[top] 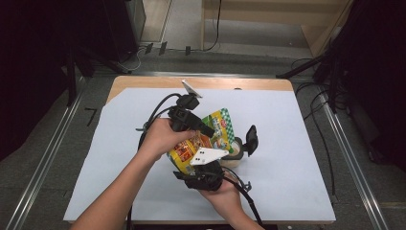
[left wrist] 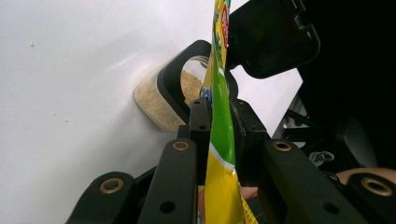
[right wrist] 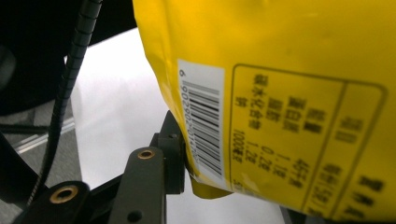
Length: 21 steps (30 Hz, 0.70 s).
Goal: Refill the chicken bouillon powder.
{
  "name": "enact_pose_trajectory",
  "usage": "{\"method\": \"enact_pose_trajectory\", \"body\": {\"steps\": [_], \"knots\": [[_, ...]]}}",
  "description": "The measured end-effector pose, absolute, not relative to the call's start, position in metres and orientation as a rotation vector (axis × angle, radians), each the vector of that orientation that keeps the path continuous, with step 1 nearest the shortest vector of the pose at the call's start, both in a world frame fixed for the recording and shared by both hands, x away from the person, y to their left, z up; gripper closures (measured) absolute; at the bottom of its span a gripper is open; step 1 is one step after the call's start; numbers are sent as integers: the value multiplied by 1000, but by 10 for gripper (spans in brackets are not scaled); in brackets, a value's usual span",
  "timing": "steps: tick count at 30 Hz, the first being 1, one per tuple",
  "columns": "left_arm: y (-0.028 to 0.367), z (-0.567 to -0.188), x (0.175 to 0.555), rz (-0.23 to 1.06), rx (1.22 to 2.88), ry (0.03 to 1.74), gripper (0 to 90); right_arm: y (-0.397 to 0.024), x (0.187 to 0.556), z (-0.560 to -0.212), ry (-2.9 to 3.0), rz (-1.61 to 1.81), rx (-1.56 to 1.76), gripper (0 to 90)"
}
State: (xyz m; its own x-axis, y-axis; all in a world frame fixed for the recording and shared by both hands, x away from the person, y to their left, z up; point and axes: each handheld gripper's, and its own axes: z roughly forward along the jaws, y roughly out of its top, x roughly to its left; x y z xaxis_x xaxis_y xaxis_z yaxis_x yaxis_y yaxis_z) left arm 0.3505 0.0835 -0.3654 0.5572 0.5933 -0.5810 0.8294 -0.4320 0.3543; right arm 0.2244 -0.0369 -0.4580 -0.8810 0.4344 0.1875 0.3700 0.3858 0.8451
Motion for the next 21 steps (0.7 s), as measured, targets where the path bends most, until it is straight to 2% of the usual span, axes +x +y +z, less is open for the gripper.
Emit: {"method": "enact_pose_trajectory", "body": {"steps": [9,21], "knots": [[98,-376,346,-517,2111,1095,814,-35,221,-467,2584,1434,647,639],[111,-389,343,-559,2039,1089,834,-37,221,-480,2610,1387,675,631]]}}
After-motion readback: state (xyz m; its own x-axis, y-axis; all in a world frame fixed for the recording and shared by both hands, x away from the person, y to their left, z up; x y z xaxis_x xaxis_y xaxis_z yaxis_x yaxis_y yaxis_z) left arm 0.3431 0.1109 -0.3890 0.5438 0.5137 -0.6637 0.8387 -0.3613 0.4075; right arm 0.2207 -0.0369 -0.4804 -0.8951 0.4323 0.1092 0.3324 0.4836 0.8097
